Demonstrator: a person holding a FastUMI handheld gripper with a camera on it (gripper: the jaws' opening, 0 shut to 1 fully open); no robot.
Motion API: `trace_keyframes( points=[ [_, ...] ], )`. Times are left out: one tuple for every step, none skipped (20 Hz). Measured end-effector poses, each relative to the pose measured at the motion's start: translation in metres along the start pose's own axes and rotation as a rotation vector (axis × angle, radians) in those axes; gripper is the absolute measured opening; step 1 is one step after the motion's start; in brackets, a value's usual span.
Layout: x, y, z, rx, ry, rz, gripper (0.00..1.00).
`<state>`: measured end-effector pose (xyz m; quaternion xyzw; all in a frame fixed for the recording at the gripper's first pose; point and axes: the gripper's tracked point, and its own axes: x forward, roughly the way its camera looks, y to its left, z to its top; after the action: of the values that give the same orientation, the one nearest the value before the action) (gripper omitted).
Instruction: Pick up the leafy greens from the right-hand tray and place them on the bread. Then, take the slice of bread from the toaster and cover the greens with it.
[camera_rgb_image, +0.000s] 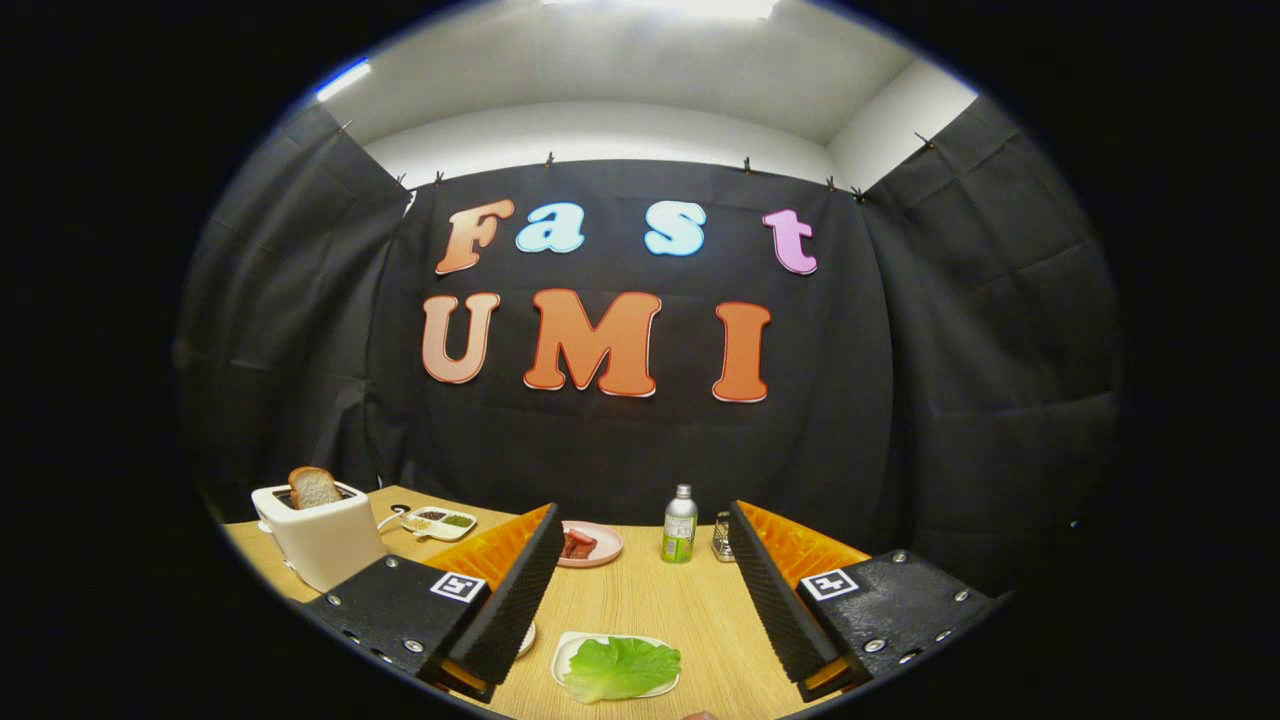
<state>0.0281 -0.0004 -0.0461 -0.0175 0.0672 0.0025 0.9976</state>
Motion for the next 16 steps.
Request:
trace_keyframes(
  points=[
    [0.005, 0.0, -0.006, -0.011, 0.022, -0.002, 0.99],
    [0.009, -0.001, -0.011, -0.029, 0.046, -0.007, 0.99],
    [0.015, 0.0, -0.018, -0.049, 0.078, -0.006, 0.99],
    [0.019, 0.001, -0.028, -0.065, 0.118, 0.0, 0.99],
    [0.024, 0.004, -0.04, -0.072, 0.166, 0.011, 0.99],
    [0.03, 0.009, -0.053, -0.066, 0.22, 0.025, 0.99],
    [0.035, 0.015, -0.069, -0.052, 0.277, 0.044, 0.99],
    [0.039, 0.022, -0.083, -0.042, 0.341, 0.065, 0.99],
    [0.043, 0.028, -0.1, -0.036, 0.404, 0.079, 0.99],
    [0.047, 0.033, -0.114, -0.037, 0.466, 0.085, 0.99],
    [0.049, 0.037, -0.127, -0.042, 0.522, 0.088, 0.98],
    [0.051, 0.04, -0.137, -0.055, 0.575, 0.088, 0.98],
    [0.052, 0.045, -0.149, -0.069, 0.631, 0.089, 0.98],
    [0.052, 0.049, -0.158, -0.081, 0.675, 0.097, 0.98],
    [0.053, 0.054, -0.166, -0.092, 0.713, 0.107, 0.97],
    [0.053, 0.056, -0.171, -0.104, 0.751, 0.11, 0.96]
  ],
)
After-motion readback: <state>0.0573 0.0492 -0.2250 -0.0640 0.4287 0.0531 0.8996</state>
